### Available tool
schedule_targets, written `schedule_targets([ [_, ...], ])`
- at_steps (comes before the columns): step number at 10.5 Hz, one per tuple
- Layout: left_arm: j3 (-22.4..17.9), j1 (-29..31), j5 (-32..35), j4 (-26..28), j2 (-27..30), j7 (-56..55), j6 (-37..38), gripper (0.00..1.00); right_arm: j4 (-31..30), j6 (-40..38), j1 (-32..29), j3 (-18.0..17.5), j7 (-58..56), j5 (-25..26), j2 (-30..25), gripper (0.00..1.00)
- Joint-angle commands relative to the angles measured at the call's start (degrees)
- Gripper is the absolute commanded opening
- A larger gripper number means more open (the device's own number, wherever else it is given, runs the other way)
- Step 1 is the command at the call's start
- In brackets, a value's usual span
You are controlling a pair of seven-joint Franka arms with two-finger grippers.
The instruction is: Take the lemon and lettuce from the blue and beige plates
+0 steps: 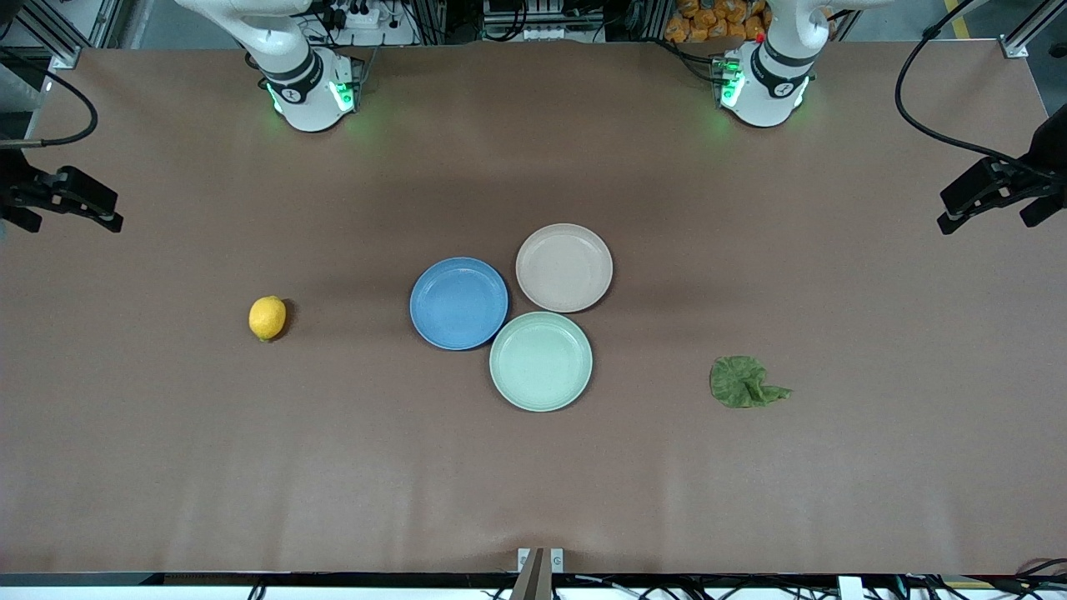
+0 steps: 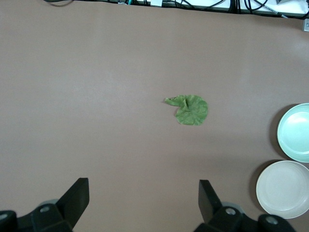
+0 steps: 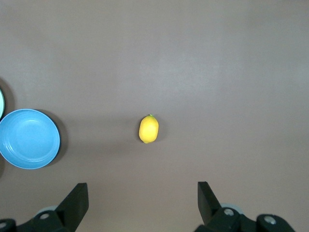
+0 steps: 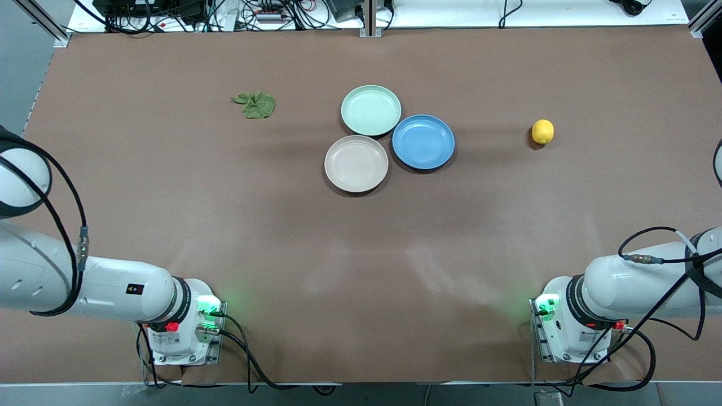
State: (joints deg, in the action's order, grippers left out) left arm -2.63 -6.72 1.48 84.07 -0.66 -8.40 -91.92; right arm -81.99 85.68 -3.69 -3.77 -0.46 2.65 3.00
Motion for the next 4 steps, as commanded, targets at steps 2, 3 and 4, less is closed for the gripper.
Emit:
schedule_targets([
  [2, 2.98, 2.50, -1.39, 0.83, 0.84, 1.20, 0.52, 1.00, -1.42, 0.98, -1.84, -0.01, -2.09, -1.24, -1.86, 1.00],
  [3, 3.07, 2.24, -1.74, 1.27, 1.01, 1.20, 0.69, 1.00, -1.51, 0.98, -2.72, -0.45, -2.26, -1.33, -1.86, 1.00],
  [4, 3.07, 1.97, -1.92, 1.27, 0.92, 1.20, 2.00, 1.00, -1.59, 1.15, -2.99, -0.80, -2.26, -1.33, -1.77, 1.00],
])
